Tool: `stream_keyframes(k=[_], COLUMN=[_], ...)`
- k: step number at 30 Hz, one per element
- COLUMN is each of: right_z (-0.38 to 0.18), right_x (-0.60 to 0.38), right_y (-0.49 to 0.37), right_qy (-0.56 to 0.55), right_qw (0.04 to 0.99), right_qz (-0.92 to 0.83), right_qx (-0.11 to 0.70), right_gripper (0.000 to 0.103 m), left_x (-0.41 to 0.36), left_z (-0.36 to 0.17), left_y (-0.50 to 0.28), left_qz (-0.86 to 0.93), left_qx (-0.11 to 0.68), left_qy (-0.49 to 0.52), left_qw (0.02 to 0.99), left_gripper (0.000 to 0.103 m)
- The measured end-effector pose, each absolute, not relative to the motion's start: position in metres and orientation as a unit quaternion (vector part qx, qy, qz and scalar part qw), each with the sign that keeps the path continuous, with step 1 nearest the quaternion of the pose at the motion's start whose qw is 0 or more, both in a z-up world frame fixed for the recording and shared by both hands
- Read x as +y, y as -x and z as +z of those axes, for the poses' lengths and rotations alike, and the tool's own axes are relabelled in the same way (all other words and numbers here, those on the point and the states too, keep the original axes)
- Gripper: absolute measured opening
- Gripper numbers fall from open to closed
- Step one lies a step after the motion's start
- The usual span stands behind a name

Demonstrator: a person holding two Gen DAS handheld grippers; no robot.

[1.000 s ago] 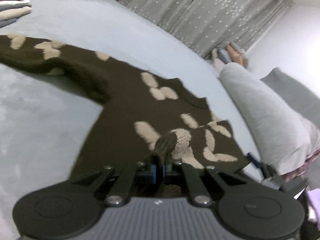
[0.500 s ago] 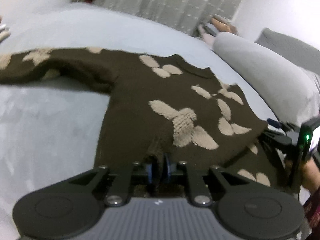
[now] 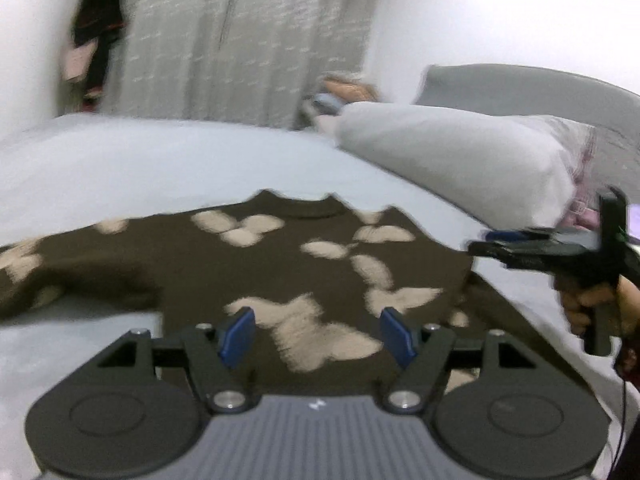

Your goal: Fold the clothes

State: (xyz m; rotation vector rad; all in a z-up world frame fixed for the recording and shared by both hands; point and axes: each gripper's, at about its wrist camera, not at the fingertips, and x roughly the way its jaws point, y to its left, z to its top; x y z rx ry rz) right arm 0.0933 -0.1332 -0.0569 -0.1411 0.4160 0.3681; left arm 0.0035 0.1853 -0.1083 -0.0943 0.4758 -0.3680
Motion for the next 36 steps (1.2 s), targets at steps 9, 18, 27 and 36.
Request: stream_keyframes(k=[9, 18, 27, 36], right_z=[-0.09, -0.098, -0.101, -0.093], right_x=[-0.107, -0.102, -0.101, -0.098], right_y=[-0.111, -0.11, -0.105, -0.097], right_qy=[0.099, 0.111, 0.102, 0.093], right_qw=[0.947, 0.947, 0.946, 0.951], right_qz=[0.179, 0.159, 0.155, 0.147], right_qx=[0.246, 0.257, 0.267, 0.256], right_gripper=[0.054, 0.055, 0.066, 0.069], left_x=[0.167, 0.164, 0.173, 0.215], left_z=[-0.144, -0.146, -0.144, -0.122], left_y=[-0.016, -0.01, -0.009, -0.015], left_qz=[-0.217, -0.225, -0.223, -0.101], left_qx=[0.284, 0.271, 0.28, 0.249], left_qy=[0.025, 0.002, 0.027, 0.146], left_qw=[0.934, 0.936, 0.933, 0.952], left_gripper=[0.07, 0.076, 0.077, 0.089])
